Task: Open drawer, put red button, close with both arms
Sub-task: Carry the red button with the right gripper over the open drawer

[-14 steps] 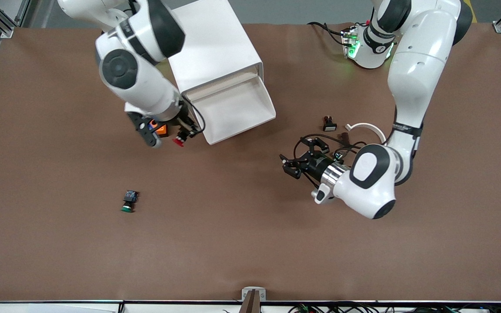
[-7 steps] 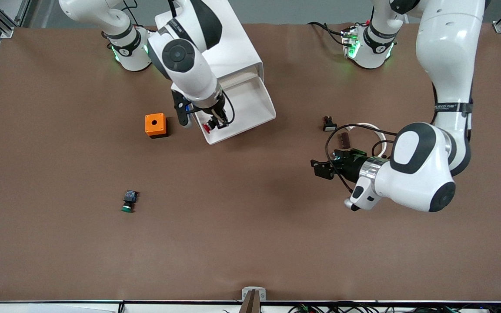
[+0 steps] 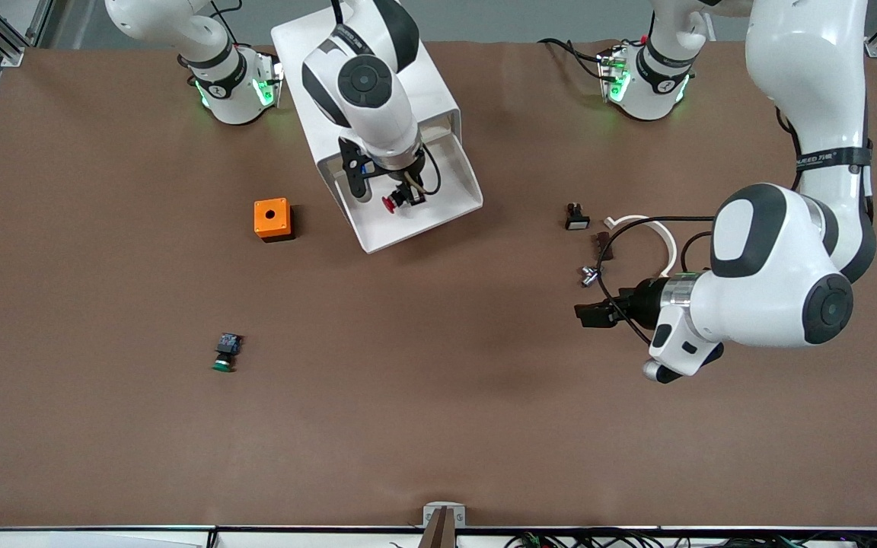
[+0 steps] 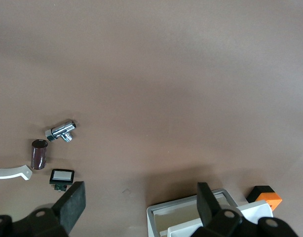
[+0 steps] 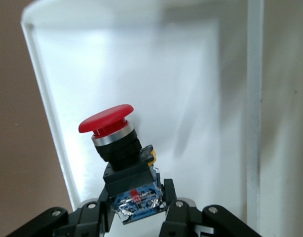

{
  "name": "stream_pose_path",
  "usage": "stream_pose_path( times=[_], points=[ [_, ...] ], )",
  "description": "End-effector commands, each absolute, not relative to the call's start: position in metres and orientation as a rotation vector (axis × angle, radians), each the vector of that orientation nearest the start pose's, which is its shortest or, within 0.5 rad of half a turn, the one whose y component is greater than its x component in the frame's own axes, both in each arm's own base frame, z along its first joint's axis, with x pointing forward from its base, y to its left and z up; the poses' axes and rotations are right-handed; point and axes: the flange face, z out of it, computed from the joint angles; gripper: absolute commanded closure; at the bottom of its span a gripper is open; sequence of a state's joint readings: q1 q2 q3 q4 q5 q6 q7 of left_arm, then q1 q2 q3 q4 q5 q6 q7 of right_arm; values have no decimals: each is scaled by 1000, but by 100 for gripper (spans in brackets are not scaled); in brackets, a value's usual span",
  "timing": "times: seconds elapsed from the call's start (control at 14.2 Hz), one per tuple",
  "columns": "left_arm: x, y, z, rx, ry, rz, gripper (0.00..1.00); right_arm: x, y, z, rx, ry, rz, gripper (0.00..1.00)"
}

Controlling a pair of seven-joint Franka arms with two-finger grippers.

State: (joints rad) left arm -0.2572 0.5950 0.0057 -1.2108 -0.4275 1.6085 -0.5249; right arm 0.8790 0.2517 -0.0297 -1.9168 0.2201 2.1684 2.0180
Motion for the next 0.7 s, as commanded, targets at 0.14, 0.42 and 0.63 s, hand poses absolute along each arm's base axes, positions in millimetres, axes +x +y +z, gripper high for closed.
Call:
stream_pose_path(
  times=[0.14,0.42,0.63],
  points=[
    [659,-243,420,-3277,-628,512,1,388,470,350,-2474,1863,279,98],
    [643,-284,399,-3226,-709,491,1,391,472,352,-2470,1843,265,0],
    [627,-312,373,-3186,-762,466,1,406,470,369,-2528,1700,251,0]
  ],
)
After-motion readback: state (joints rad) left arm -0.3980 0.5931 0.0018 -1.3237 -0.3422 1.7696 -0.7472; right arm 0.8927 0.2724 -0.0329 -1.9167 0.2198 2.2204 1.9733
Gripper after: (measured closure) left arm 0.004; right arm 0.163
